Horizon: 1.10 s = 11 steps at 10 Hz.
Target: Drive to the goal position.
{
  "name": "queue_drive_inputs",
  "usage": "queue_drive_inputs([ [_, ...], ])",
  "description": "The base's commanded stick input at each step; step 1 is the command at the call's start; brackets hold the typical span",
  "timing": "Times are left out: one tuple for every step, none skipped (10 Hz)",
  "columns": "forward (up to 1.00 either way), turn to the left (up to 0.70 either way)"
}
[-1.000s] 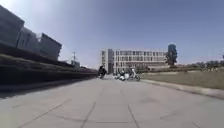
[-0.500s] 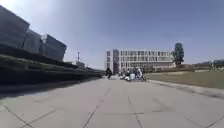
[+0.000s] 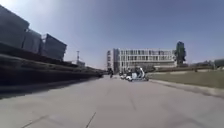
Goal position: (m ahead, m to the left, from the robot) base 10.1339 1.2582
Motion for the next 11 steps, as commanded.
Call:
queue_drive_inputs([
  [1.00,0.02],
  [1.00,0.02],
  [1.00,0.02],
  [1.00,0.02],
  [1.00,0.02],
  [1.00,0.02],
  [1.00,0.08],
  [1.00,0.31],
  [1.00,0.42],
  [1.00,0.42],
  [1.00,0.27],
])
